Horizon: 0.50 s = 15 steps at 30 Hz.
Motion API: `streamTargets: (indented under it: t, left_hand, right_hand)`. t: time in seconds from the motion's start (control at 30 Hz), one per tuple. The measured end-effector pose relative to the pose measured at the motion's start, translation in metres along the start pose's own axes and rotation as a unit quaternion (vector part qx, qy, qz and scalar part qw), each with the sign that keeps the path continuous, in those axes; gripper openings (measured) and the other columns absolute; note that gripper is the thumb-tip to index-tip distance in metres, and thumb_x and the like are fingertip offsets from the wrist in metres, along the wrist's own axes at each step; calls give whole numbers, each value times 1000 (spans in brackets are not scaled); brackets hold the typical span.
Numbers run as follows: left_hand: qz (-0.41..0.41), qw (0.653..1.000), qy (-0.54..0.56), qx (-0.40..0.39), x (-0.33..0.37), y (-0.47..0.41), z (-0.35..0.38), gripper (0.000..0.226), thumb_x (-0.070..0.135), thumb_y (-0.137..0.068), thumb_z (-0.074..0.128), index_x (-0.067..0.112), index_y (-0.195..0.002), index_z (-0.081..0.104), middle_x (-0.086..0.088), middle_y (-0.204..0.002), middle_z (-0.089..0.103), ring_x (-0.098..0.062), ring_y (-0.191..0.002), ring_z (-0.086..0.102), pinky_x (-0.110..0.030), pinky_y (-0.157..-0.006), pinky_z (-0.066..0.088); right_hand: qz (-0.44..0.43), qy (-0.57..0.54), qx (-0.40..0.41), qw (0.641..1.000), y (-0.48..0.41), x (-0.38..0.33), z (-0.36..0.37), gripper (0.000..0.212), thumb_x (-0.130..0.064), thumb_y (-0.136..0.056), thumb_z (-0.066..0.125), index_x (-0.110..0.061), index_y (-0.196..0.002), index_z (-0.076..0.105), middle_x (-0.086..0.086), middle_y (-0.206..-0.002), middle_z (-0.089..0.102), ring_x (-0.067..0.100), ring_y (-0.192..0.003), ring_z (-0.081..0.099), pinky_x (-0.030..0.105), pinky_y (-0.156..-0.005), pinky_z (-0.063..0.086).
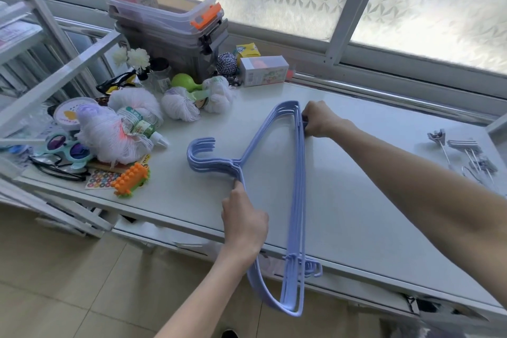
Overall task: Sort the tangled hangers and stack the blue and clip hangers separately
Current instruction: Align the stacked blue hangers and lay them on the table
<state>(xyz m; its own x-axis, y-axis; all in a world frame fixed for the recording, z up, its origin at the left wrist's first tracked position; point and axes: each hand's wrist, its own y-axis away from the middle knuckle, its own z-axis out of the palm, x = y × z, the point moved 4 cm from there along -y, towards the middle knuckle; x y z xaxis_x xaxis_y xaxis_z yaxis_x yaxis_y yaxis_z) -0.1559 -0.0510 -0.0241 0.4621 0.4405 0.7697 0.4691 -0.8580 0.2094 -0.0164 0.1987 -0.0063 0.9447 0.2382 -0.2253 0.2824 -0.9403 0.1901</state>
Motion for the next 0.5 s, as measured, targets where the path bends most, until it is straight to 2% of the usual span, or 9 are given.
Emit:
streamTargets:
  t: [0.03,0.1,0.17,0.27,0.37,0.5]
  left_hand:
    - [1,1000,1,-1,0,0,0,45,-8,-73,49,8,-115,54,-6,-79,58,-9,-62,45,-28,-58,38]
    - [3,1000,2,-6,1,2,-1,50,-9,-73,49,8,-119,53,-5,-77,57,-14,-62,49,-28,-57,39]
    - [3,1000,-3,-8,1,3,-1,52,-8,-72,50,8,-122,52,-4,-74,57,-18,-61,52,-28,-55,39]
    - [2,1000,-12,-5,2,8,-1,51,-8,-73,54,7,-121,51,1,-67,53,-9,-52,47,-14,-39,31]
    - [4,1000,-15,-5,3,12,-2,57,-11,-72,53,8,-125,51,0,-68,55,-8,-51,45,-14,-35,34]
    - [13,1000,-13,-9,1,13,-4,54,-11,-73,53,13,-121,55,0,-77,61,-9,-57,50,-13,-42,33]
  right_hand:
    - [7,-7,1,1000,-2,1,-2,16,-4,-75,74,0,-76,59,9,-77,54,27,-70,53,30,-59,50]
    - [22,-20,1,1000,-3,3,-6,19,-5,-75,75,-5,-89,62,10,-88,55,28,-80,55,34,-71,53]
    - [21,-15,-3,1000,-2,4,-9,10,-2,-75,72,-5,-75,63,10,-79,55,27,-73,53,31,-64,48]
    - [30,-11,-2,1000,0,4,-10,28,4,-75,66,-7,-54,52,7,-60,44,26,-64,45,28,-56,40]
    - [40,-14,22,999,1,2,-11,33,5,-77,60,-9,-53,43,5,-59,38,26,-62,42,27,-54,35]
    - [62,-34,37,997,0,0,-11,29,5,-77,62,-7,-56,46,5,-61,42,27,-65,49,27,-58,39]
